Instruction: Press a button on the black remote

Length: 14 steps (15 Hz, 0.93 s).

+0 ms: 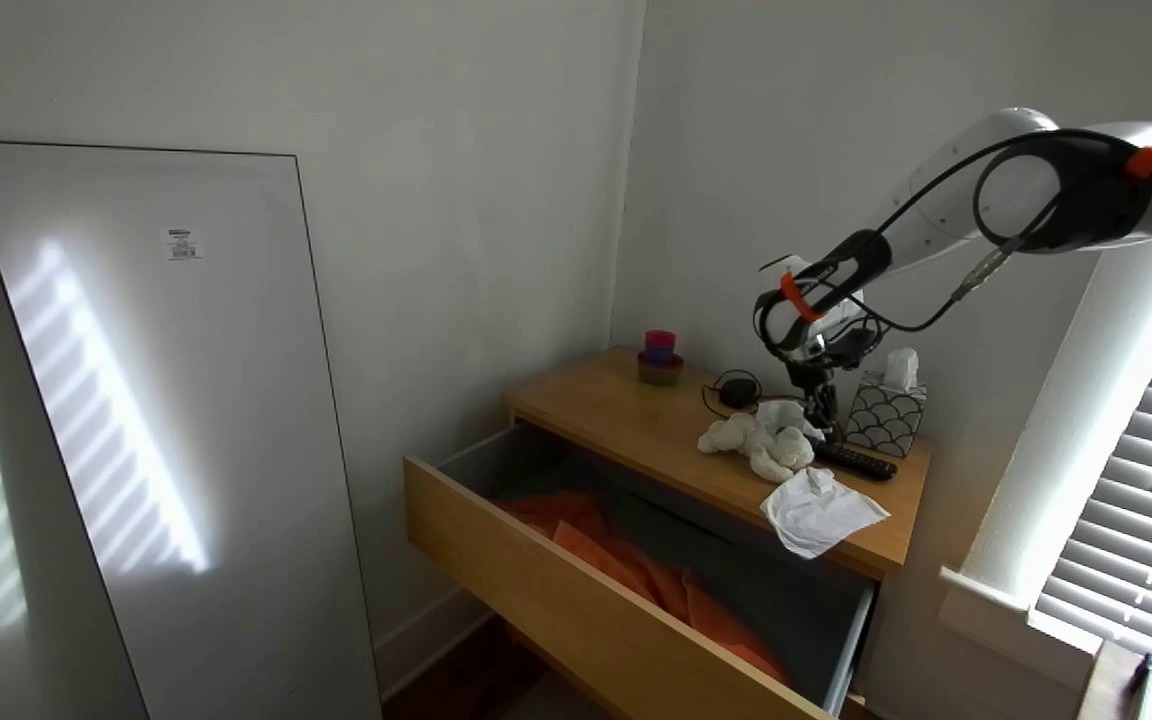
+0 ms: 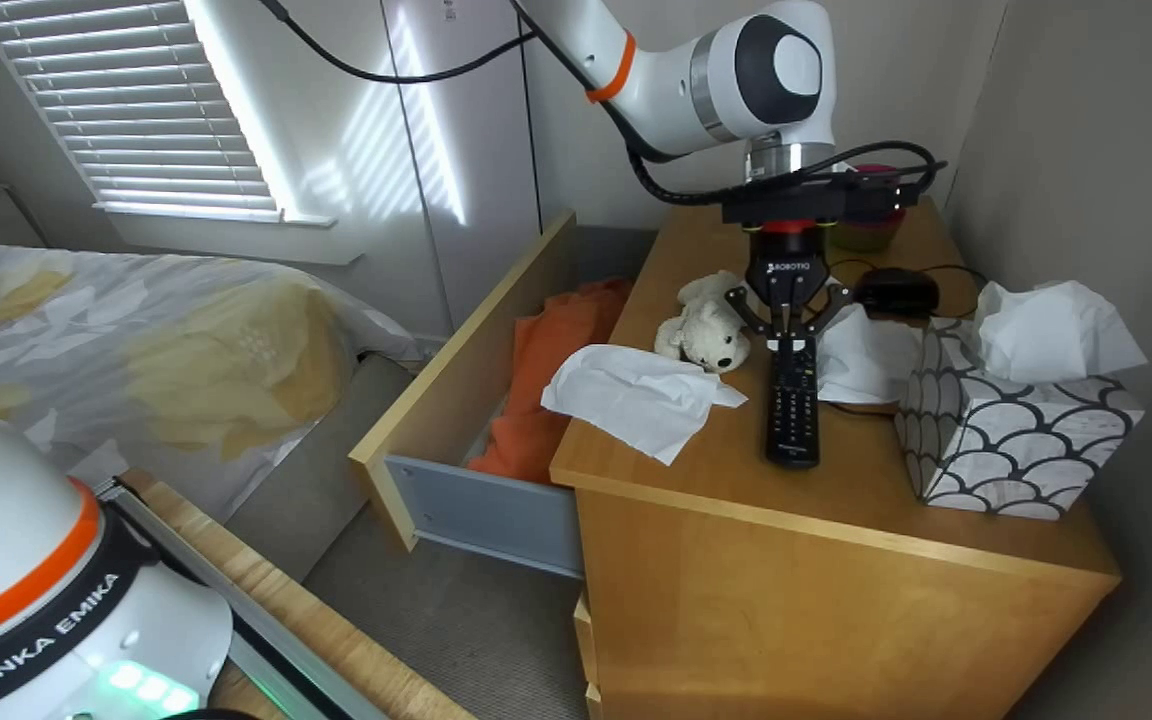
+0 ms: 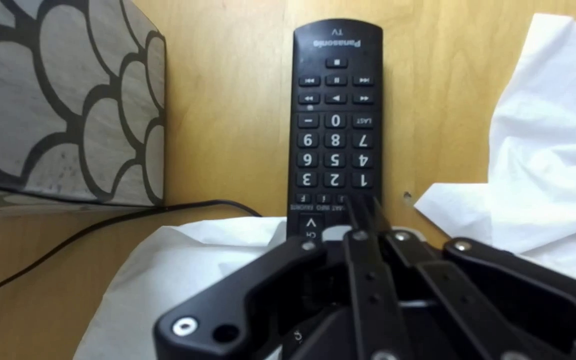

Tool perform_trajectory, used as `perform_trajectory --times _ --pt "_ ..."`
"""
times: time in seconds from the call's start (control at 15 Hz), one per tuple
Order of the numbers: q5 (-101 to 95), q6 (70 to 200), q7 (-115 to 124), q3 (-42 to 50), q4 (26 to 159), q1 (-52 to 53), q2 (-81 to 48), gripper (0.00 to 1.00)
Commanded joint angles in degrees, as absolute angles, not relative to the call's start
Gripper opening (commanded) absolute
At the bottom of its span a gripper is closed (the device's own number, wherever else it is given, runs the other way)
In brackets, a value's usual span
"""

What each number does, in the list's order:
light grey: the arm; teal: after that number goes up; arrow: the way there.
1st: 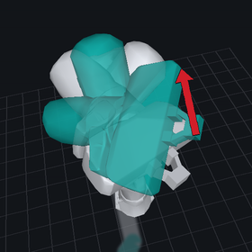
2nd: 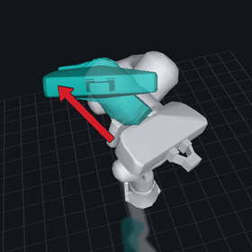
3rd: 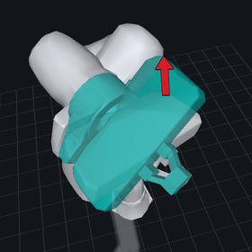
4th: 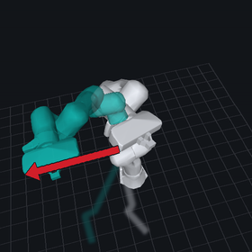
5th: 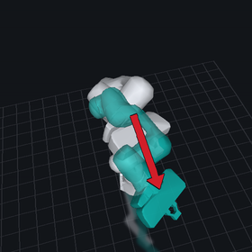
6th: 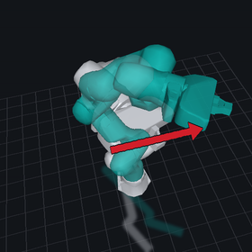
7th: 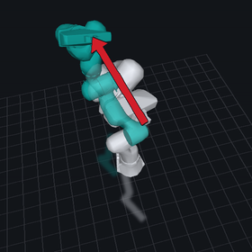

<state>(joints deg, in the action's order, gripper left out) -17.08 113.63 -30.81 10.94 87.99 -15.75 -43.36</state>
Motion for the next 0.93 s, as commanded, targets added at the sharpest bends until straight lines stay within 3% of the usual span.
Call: perform_trajectory --times 0.0,0.87 --pt "-17.39 111.37 -30.22 9.68 85.03 -16.67 -45.64 0.0" --pt "-17.19 111.68 -29.54 9.51 81.99 -16.88 -48.29 0.0"
